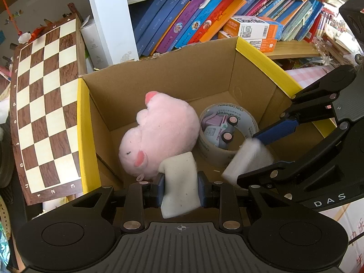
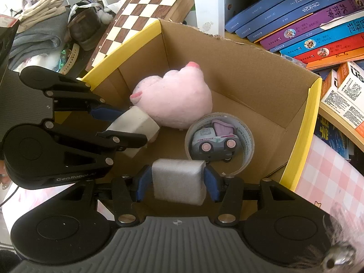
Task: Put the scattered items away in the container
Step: 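Lower cube into yellow box and open left tool while right tool releases plug inside, then withdraw both tools up and back from the yellow box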
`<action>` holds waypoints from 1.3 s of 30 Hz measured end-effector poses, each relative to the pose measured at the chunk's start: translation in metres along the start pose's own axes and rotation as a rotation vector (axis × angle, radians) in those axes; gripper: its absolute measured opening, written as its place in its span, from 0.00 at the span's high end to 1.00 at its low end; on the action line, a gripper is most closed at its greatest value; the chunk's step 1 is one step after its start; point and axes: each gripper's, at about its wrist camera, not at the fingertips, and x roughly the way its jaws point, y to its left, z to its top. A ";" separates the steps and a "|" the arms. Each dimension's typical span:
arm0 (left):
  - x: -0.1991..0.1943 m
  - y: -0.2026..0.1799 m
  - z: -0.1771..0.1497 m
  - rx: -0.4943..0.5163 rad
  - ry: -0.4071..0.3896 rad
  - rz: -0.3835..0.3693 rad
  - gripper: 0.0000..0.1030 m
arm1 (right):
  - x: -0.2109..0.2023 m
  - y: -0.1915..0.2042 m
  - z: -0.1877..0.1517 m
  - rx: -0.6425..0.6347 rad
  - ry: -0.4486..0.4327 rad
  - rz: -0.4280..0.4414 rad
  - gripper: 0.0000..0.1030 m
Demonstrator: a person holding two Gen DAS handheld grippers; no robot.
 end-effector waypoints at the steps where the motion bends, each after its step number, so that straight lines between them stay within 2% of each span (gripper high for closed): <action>1: 0.000 0.000 0.000 -0.002 -0.001 0.000 0.72 | 0.000 0.000 0.000 0.001 -0.002 0.000 0.52; 9: -0.005 -0.002 0.000 -0.009 -0.009 0.017 0.69 | -0.006 0.005 -0.002 -0.004 -0.022 -0.018 0.47; 12: -0.012 -0.003 -0.001 -0.010 -0.025 0.025 0.64 | -0.011 0.007 -0.003 -0.002 -0.037 -0.023 0.46; 14: -0.017 -0.004 -0.001 -0.008 -0.040 0.045 0.50 | -0.016 0.008 -0.004 -0.003 -0.048 -0.025 0.44; 17: -0.025 -0.002 -0.003 -0.022 -0.057 0.036 0.46 | -0.023 0.010 -0.007 -0.003 -0.065 -0.033 0.36; 26: -0.052 -0.015 -0.010 -0.015 -0.105 0.044 0.37 | -0.050 0.016 -0.020 0.007 -0.117 -0.068 0.35; 36: -0.084 -0.031 -0.017 0.001 -0.161 0.053 0.35 | -0.081 0.028 -0.040 -0.011 -0.164 -0.106 0.32; 39: -0.092 -0.036 -0.020 0.004 -0.175 0.055 0.32 | -0.089 0.032 -0.048 -0.014 -0.180 -0.115 0.31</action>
